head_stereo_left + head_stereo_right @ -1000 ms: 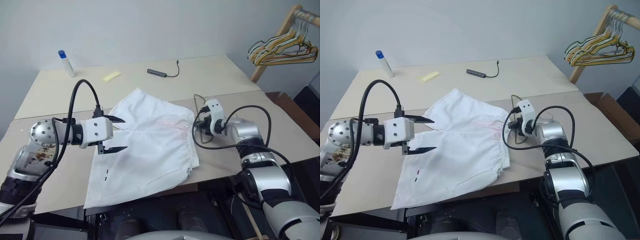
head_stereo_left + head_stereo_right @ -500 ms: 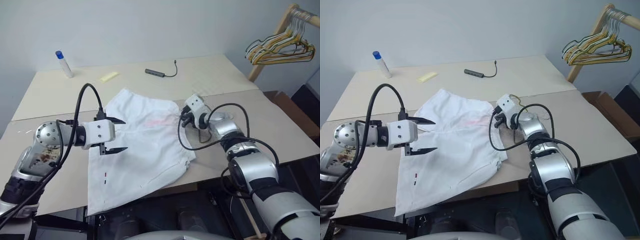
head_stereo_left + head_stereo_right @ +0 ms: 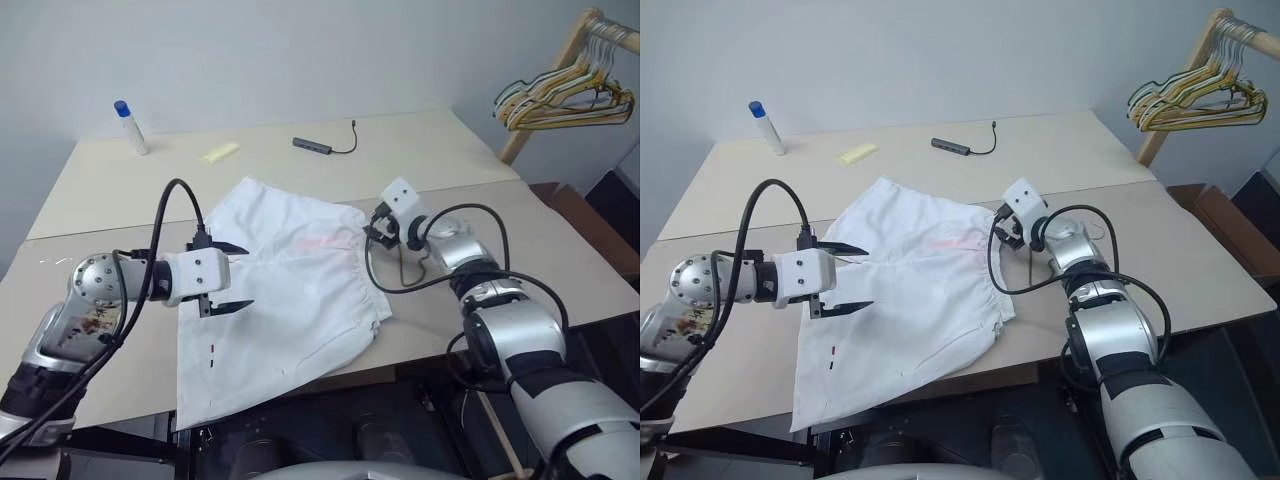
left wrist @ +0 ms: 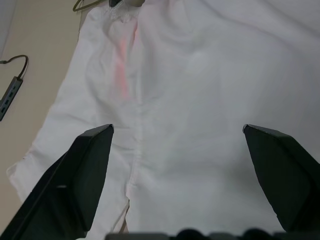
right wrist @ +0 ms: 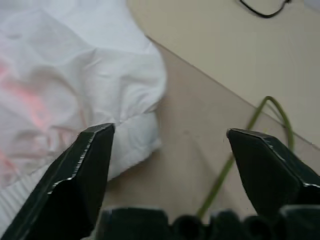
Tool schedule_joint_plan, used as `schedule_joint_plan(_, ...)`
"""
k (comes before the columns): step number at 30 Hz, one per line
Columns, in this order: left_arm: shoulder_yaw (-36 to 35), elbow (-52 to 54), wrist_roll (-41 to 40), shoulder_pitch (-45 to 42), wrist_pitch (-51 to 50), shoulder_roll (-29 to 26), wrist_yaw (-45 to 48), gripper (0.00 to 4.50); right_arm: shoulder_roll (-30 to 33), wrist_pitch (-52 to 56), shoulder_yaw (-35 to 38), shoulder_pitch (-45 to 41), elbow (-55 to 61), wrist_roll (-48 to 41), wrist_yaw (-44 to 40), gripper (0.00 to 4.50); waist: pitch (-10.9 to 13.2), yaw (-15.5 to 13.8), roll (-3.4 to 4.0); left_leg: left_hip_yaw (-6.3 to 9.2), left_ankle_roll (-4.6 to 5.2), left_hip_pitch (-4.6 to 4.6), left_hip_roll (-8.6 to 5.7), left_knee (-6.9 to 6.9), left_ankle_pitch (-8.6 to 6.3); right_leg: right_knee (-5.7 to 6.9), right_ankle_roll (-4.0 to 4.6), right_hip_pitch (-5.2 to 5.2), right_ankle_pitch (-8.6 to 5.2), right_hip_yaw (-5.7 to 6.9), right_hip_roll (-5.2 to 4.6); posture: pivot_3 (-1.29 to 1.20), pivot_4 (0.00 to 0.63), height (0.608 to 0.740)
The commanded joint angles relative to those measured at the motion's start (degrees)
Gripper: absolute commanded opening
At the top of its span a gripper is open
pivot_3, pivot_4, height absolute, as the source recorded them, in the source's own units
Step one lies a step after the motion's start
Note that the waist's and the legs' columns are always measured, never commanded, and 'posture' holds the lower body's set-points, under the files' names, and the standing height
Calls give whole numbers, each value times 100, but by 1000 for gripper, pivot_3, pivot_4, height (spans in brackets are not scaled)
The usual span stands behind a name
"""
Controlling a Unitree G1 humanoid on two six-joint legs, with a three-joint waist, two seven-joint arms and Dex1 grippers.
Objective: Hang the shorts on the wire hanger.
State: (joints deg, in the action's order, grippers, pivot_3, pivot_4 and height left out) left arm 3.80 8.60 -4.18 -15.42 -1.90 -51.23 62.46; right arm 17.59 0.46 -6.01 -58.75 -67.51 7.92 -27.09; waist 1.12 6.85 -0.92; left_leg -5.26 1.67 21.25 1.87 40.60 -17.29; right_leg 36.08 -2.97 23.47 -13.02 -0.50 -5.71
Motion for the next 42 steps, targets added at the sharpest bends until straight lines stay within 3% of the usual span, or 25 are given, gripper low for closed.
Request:
schedule_joint_plan(1,16,-115,91,-206,165,40,-83,4500,123,651,275,208,535,-242,72,4449,0,6,0,0,5,0,0,0,-3,-1,0,0,0,0,0,-55,0,740)
schedule_joint_plan(10,149,-307,162,-394,348,89,24,4500,437,2167,405,1388,1732,-348,-103,4449,-3,6,5,-1,28,-10,2,-1,-16,-3,0,-10,0,-3,1,-71,0,740)
schedule_joint_plan(17,57,-266,-20,-426,321,86,140,4500,952,3464,787,2794,4246,-789,-298,4449,-4,-167,4,4,48,-12,0,0,-28,-14,-3,-25,0,5,-6,-78,0,740)
schedule_joint_plan(22,79,-292,-33,-464,328,104,144,4500,891,4430,1174,2819,5347,-1508,-505,4449,-3,-121,6,0,50,-15,-2,0,-29,-10,-3,-22,0,1,-3,-85,0,740)
schedule_joint_plan(25,107,-295,-30,-488,324,134,140,4500,726,4784,1464,2505,5112,-1907,-508,4449,-2,-70,7,-1,50,-17,2,-1,-29,-9,-2,-21,1,-5,5,-90,0,740)
schedule_joint_plan(28,107,-206,-185,-520,118,207,175,4500,687,4576,1247,2227,4485,-1762,-445,4449,-2,-48,7,-1,50,-16,2,-1,-29,-11,-2,-20,1,-4,6,-94,0,740)
schedule_joint_plan(36,-236,625,-1610,-458,-888,666,252,4500,560,4298,776,1649,3127,-1406,-245,4449,-2,14,7,-3,51,-10,-1,0,-29,-21,-6,-19,3,-9,3,-83,0,740)
schedule_joint_plan(39,-228,781,-1682,-410,-995,653,213,4500,567,4374,611,1606,2966,-1342,-329,3836,-3,23,7,-2,51,-18,0,0,-29,-18,-6,-24,3,-10,5,-80,0,740)
schedule_joint_plan(42,-212,797,-1616,-396,-961,661,130,4500,557,4390,558,1568,2811,-1256,-267,2781,-3,22,6,-1,50,-20,1,0,-29,-17,-6,-26,3,-9,7,-75,0,740)
